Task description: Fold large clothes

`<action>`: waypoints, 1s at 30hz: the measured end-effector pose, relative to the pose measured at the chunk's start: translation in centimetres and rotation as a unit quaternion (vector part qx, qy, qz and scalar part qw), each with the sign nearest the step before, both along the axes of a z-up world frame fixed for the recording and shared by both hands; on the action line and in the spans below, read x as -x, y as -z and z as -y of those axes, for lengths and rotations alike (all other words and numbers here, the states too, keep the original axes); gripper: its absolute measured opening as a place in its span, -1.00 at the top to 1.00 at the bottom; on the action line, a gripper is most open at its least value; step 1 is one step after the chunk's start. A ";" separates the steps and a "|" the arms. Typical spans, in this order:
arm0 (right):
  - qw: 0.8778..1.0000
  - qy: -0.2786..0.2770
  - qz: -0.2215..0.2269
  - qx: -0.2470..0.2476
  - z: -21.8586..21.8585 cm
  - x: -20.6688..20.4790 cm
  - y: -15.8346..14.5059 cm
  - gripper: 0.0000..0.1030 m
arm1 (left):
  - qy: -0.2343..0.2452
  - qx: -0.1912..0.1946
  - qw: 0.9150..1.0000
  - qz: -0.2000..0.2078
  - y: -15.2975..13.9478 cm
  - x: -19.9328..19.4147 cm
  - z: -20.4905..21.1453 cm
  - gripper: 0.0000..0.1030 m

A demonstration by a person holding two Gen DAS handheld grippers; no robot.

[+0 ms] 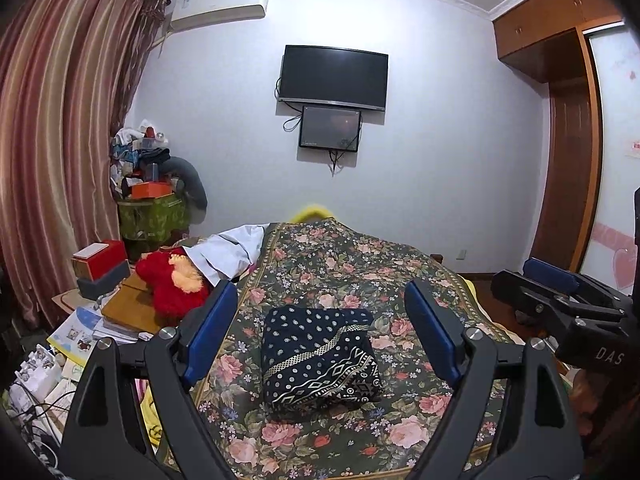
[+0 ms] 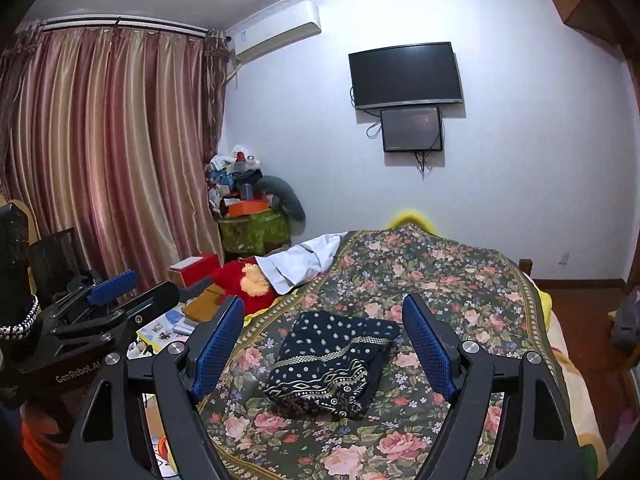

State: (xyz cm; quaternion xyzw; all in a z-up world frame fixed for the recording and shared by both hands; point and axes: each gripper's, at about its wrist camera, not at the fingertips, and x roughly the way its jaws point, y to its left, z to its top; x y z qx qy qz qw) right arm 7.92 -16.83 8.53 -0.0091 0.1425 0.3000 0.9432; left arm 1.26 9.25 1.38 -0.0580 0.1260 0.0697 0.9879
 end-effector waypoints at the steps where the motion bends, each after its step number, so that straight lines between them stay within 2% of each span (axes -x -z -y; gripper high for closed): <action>1: 1.000 0.000 0.000 0.000 0.0 0.0 0.0 -0.55 | 0.001 0.002 1.000 -0.001 0.0 0.0 -0.1 -0.66; 14: 1.000 0.003 0.005 -0.004 0.1 0.2 0.0 -0.56 | 0.005 0.012 1.000 -0.006 0.3 -0.5 -0.7 -0.67; 17: 1.000 0.003 0.005 -0.004 0.1 0.2 -0.1 -0.56 | 0.012 0.014 1.000 -0.006 0.3 -0.6 -0.8 -0.72; 30: 1.000 0.009 0.011 -0.010 0.3 0.6 -0.6 -0.56 | 0.026 -0.001 1.000 -0.006 0.3 -0.5 0.1 -0.74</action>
